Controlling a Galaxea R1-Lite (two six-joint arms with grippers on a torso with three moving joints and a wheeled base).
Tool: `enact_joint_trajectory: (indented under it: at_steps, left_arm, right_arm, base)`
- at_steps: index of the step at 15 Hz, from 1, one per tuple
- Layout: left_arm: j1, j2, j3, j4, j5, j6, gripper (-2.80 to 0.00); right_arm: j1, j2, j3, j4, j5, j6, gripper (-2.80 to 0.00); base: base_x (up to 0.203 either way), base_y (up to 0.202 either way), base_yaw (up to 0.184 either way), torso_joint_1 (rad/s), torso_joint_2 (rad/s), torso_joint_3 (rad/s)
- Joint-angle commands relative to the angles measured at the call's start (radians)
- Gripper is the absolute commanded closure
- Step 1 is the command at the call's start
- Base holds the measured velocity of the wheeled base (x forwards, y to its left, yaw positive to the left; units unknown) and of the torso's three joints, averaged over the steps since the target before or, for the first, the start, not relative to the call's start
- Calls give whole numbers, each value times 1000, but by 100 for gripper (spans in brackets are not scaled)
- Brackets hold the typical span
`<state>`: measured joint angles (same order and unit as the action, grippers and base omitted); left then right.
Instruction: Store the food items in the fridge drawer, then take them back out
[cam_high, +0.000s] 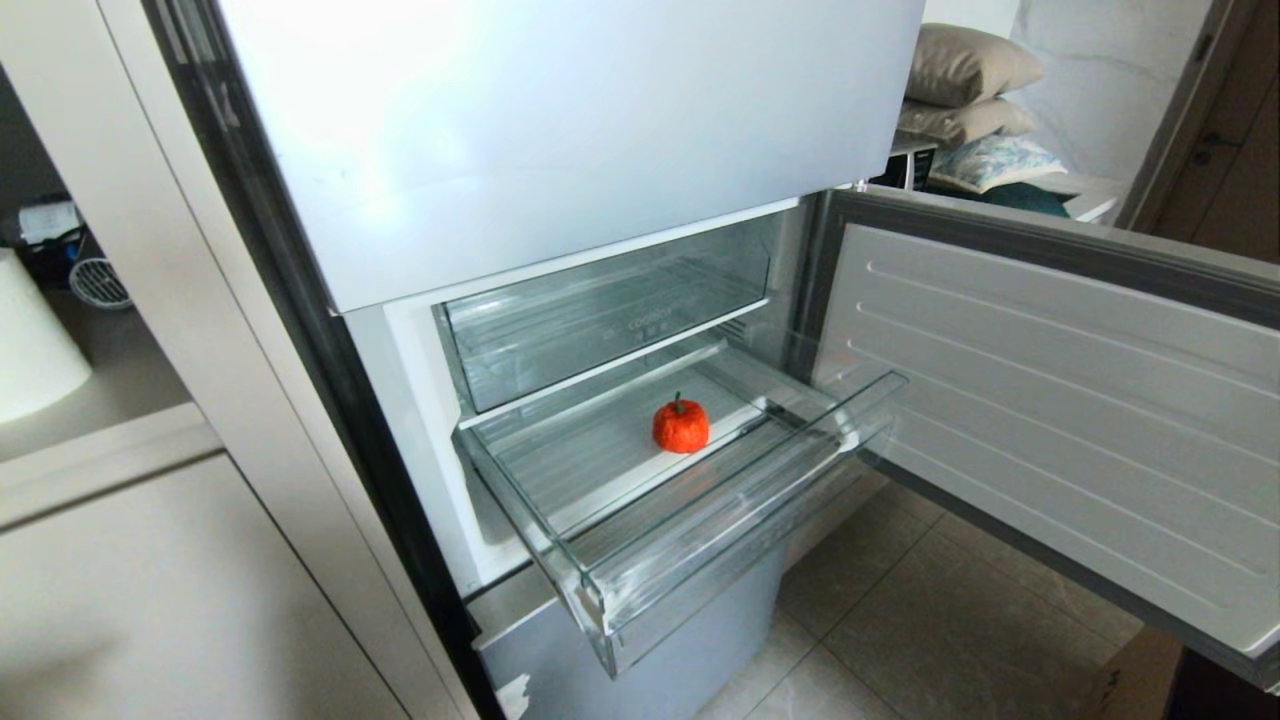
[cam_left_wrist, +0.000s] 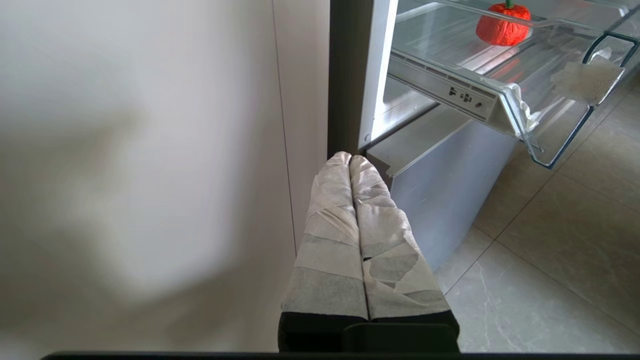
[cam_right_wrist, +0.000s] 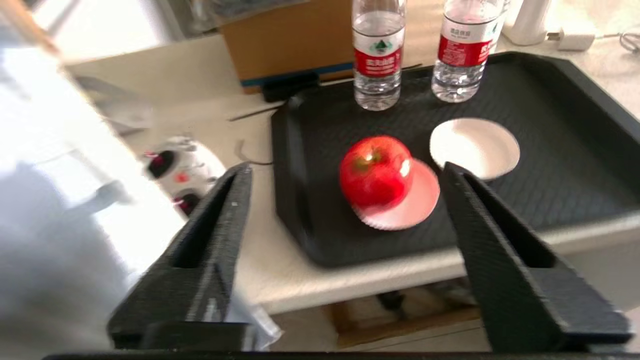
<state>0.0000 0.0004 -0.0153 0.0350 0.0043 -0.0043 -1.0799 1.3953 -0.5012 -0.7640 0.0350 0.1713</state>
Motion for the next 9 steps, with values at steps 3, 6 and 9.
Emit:
enact_joint_trajectory:
  at_steps: [3,6,9]
  left_arm:
    - [0,0,0,0,0,0,0]
    - [0,0,0,0,0,0,0]
    - [0,0,0,0,0,0,0]
  right_arm:
    - [-34,209,-71,-25,20,-45,-280]
    - [-42,311,-90,-92,33,-55,-280]
    - [-53,455,-106,-228,85,-57,-280]
  base:
    - [0,0,0,0,0,0]
    - [0,0,0,0,0,0]
    - [0,0,0,0,0,0]
